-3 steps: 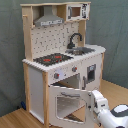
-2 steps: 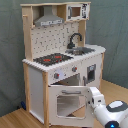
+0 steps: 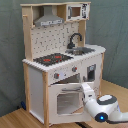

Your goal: Play with the kitchen

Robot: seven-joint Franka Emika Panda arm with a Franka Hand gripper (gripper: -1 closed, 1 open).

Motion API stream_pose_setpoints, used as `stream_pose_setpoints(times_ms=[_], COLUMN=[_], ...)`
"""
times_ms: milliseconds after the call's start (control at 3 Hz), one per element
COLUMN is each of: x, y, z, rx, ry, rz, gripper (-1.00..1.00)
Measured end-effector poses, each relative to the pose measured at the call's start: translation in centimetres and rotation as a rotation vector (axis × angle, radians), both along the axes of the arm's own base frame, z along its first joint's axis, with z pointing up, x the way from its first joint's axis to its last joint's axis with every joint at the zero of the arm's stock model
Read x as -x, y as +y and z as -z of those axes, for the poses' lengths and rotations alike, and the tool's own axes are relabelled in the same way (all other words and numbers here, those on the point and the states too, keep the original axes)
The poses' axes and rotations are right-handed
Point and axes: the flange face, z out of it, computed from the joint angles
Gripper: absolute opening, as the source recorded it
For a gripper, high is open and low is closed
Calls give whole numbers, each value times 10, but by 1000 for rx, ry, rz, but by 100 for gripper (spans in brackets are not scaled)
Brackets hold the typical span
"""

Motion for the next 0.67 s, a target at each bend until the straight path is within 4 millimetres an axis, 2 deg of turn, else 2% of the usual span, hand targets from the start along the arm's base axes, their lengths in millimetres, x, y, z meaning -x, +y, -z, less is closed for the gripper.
stream_pose_setpoints(times_ms=[667], x=[-71], y=[-29], z=[-1], rx=[42], ry=[61], rz=[55], gripper=[100])
